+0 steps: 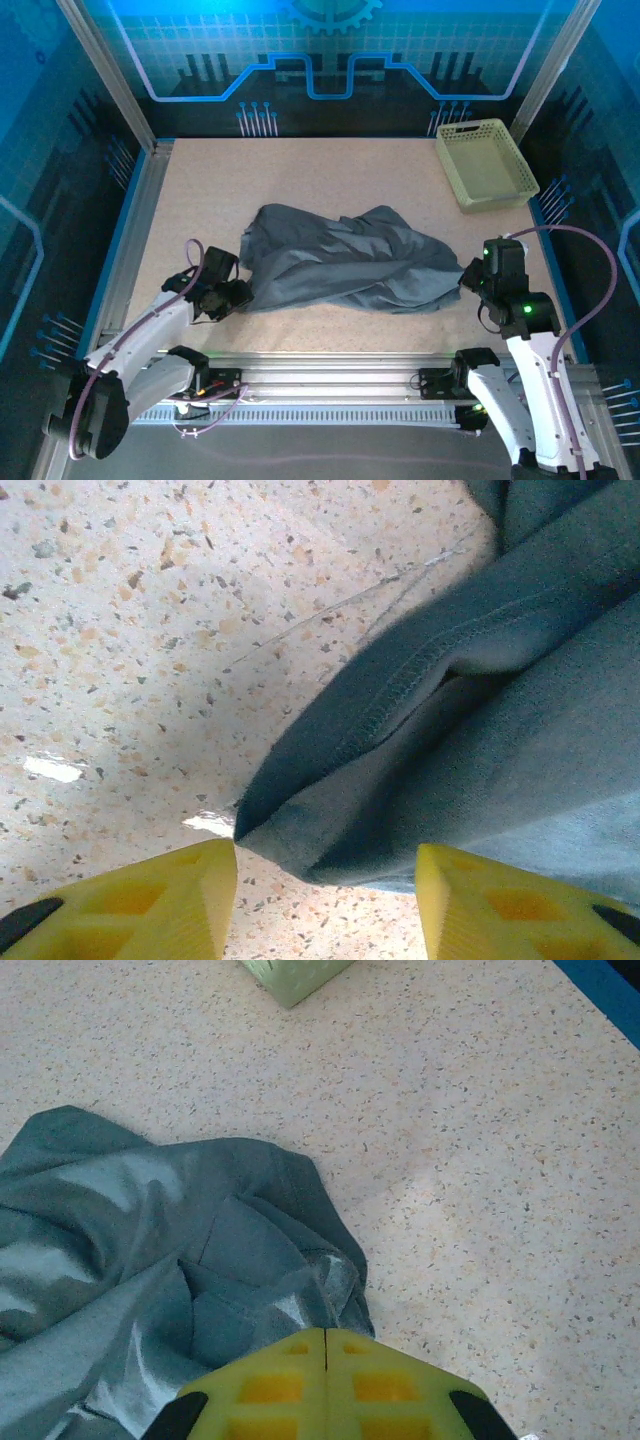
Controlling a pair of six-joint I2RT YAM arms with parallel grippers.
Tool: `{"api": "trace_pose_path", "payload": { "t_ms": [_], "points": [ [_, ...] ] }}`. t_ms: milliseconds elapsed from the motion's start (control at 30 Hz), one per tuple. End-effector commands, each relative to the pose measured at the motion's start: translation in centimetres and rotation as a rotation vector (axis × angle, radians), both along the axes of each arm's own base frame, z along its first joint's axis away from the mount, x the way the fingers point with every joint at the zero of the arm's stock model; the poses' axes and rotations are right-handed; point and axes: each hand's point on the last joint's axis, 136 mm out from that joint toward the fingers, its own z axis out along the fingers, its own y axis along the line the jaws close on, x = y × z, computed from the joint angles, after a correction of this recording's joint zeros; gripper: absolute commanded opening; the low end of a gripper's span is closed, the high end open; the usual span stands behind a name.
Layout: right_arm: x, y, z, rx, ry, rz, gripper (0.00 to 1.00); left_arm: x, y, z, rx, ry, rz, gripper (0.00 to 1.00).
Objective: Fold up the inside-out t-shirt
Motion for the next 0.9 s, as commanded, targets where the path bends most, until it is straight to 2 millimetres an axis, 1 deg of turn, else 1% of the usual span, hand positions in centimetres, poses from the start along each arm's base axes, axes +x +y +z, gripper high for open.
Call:
{"api": "trace_pose_path", "payload": {
  "t_ms": [0, 100, 300, 533, 633, 733, 867],
  "points": [
    [0.5, 0.2, 0.4, 0.032, -0.023, -0.009, 0.00, -0.1, 0.8, -0.8, 0.053, 0.027, 0.021, 0.48],
    [0.6, 0.4, 0.2, 0.038, -0.023, -0.001, 0.00, 0.6, 0.5, -1.2, 0.055, 0.038, 0.024, 0.44],
    [0.6, 0.0, 0.6, 0.014, -0.031, -0.003, 0.00, 0.8, 0.1, -2.4, 0.047, 0.079, 0.025, 0.37],
    [0.8, 0.3, 0.1, 0.027, -0.030, 0.004, 0.00, 0.9, 0.1, -2.7, 0.057, 0.093, 0.018, 0.31],
    [0.8, 0.2, 0.1, 0.021, -0.027, 0.004, 0.00, 0.7, 0.1, -3.0, 0.060, 0.109, 0.016, 0.26],
    [0.9, 0.1, 0.2, 0.017, -0.031, 0.003, 0.00, 0.6, 0.3, -3.1, 0.065, 0.116, 0.017, 0.18],
    [1.0, 0.1, 0.6, 0.012, -0.039, 0.002, 0.00, 1.1, 0.2, -2.3, 0.068, 0.089, 0.012, 0.10]
  ]
}}
